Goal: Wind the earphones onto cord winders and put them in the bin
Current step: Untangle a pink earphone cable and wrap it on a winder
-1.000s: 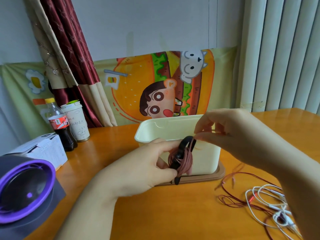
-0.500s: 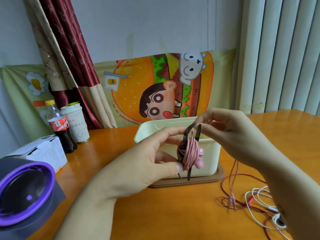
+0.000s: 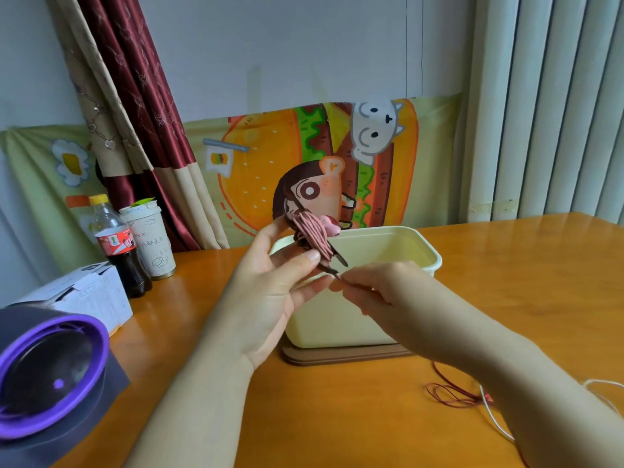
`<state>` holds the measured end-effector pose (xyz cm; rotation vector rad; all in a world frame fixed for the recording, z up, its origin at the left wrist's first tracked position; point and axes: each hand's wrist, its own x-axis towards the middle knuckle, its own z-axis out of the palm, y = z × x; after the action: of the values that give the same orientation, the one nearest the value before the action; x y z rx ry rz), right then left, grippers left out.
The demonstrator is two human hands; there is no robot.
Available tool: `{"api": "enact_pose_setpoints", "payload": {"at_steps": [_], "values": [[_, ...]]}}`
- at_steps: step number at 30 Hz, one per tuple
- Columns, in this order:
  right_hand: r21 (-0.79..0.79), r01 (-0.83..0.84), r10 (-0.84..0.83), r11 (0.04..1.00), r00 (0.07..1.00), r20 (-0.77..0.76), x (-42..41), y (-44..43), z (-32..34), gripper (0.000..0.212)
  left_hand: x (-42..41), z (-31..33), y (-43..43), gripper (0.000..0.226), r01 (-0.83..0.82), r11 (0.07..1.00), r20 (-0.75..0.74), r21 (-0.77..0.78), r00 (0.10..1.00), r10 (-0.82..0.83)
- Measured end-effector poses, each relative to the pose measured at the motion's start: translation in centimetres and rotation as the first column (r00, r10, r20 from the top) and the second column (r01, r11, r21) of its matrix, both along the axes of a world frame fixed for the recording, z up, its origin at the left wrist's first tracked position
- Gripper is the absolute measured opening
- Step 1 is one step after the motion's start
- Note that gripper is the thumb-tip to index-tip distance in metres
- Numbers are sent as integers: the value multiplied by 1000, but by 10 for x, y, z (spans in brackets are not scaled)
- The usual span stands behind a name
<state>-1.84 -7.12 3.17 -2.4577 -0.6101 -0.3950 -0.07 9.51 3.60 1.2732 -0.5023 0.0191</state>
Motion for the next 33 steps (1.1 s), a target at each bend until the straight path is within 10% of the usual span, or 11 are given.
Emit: {"api": "enact_pose_setpoints", "payload": {"at_steps": [13, 33], "values": [[-233, 63, -18, 970, 982, 189, -17, -3, 16, 30, -1, -8, -2, 55, -217, 875, 152, 432, 974, 167], [211, -53, 49, 976, 998, 28, -4, -40, 23, 30, -8, -6, 4, 51, -11, 636, 159, 772, 972, -176]]}}
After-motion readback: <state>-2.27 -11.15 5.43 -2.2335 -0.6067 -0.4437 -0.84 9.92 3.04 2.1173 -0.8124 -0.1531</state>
